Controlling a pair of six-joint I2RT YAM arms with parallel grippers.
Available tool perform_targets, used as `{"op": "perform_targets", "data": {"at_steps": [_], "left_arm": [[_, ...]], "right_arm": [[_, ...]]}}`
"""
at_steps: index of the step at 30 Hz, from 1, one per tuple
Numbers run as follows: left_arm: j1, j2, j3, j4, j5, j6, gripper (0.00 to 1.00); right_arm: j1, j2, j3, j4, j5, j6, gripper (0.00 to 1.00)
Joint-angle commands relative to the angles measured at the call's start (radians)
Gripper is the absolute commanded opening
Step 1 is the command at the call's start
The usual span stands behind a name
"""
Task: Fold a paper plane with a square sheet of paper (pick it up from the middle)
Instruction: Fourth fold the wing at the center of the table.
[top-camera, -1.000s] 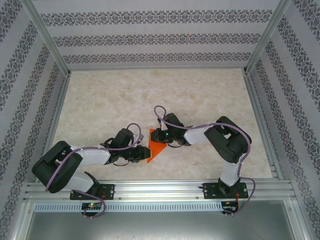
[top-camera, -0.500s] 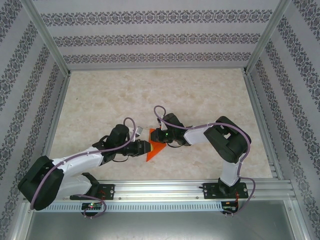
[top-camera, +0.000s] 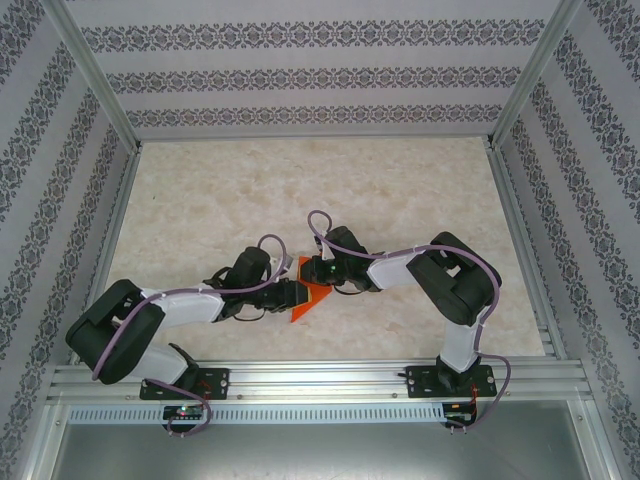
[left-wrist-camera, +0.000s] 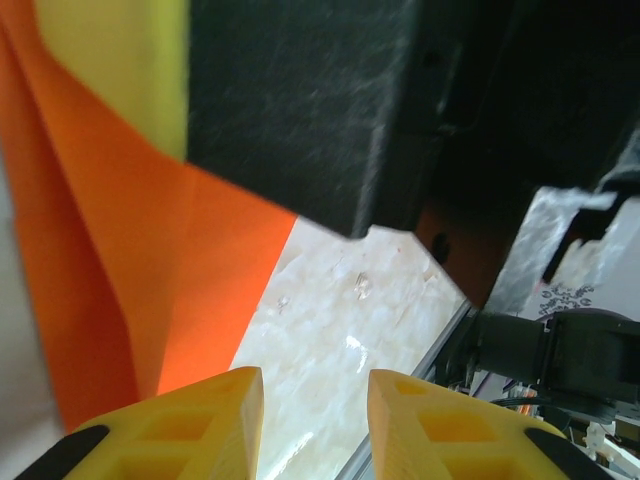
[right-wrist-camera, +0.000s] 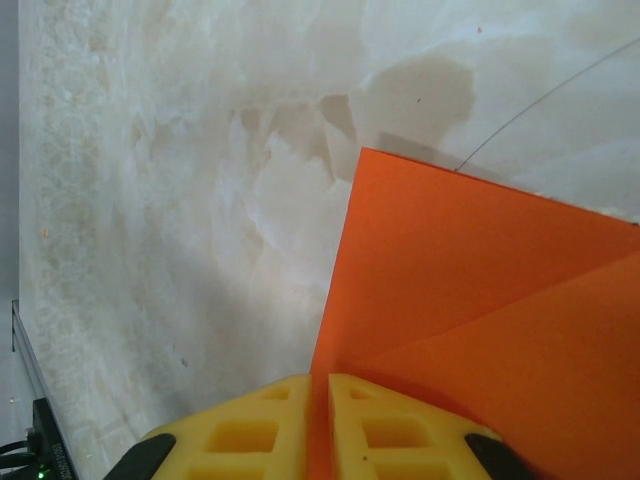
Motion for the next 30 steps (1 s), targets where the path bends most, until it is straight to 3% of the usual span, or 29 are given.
{"op": "perform_targets", "data": {"at_steps": [1, 11, 21, 30], "left_arm": [[0.010, 0.034, 0.033, 0.081, 0.003, 0.001, 0.34], [0.010, 0.111, -0.027, 0.036, -0.034, 0.007, 0.31], [0.009, 0.104, -0.116, -0.012, 0.021, 0.034, 0.31], [0.003, -0.002, -0.124, -0.169, 0.065, 0.098, 0.31]], "right_arm": [[0.016, 0.099, -0.050, -0.172, 0.098, -0.009, 0.14], [0.016, 0.094, -0.049, -0.171, 0.099, -0.009, 0.15], [0.015, 0.092, -0.052, -0.184, 0.109, -0.013, 0.15], [0.016, 0.092, -0.054, -0.187, 0.118, -0.009, 0.15]]}}
